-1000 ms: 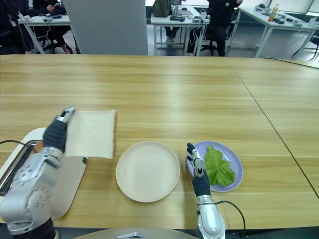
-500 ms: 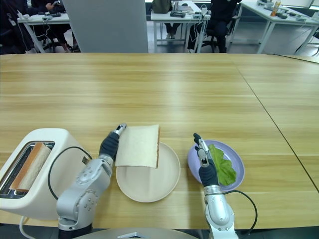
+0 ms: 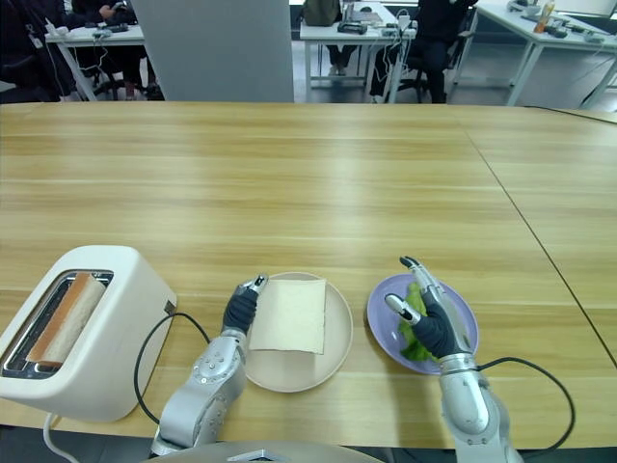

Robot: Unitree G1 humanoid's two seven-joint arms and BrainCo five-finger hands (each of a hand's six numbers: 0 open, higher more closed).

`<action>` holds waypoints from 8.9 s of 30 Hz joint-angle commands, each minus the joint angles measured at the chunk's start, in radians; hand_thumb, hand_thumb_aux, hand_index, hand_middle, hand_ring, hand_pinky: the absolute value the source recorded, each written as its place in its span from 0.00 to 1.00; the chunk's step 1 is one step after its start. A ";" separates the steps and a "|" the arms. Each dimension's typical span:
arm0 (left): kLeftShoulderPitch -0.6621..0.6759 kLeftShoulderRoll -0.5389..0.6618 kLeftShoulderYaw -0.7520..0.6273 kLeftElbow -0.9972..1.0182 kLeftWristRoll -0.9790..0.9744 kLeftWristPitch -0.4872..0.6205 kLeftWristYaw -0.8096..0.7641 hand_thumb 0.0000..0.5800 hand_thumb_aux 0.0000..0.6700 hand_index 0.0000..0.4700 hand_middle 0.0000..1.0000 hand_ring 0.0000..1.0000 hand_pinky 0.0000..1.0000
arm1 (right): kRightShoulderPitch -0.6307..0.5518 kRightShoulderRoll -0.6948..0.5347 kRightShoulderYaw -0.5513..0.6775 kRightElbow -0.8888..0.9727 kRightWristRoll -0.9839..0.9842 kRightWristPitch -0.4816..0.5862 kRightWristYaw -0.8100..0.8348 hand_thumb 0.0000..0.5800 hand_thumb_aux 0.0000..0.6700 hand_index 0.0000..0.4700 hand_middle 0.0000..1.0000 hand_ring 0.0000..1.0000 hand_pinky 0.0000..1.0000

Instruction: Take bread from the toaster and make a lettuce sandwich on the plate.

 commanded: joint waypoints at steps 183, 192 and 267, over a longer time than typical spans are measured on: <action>0.376 0.194 0.647 -0.705 0.912 -0.223 -0.305 0.00 0.00 0.00 0.10 0.10 0.10 | -0.432 -0.056 0.359 0.396 -0.384 -0.241 -0.076 1.00 1.00 0.98 0.09 0.09 0.09; 0.412 0.166 0.664 -0.670 0.877 -0.283 -0.314 0.00 0.00 0.00 0.10 0.10 0.10 | -0.514 0.030 0.400 0.556 -0.398 -0.216 -0.138 1.00 1.00 0.98 0.08 0.08 0.08; 0.578 0.377 1.018 -0.541 0.772 -0.312 -0.714 0.00 0.00 0.00 0.13 0.13 0.13 | -0.013 0.354 0.224 0.076 0.600 -0.061 0.077 0.00 0.00 0.00 0.07 0.07 0.07</action>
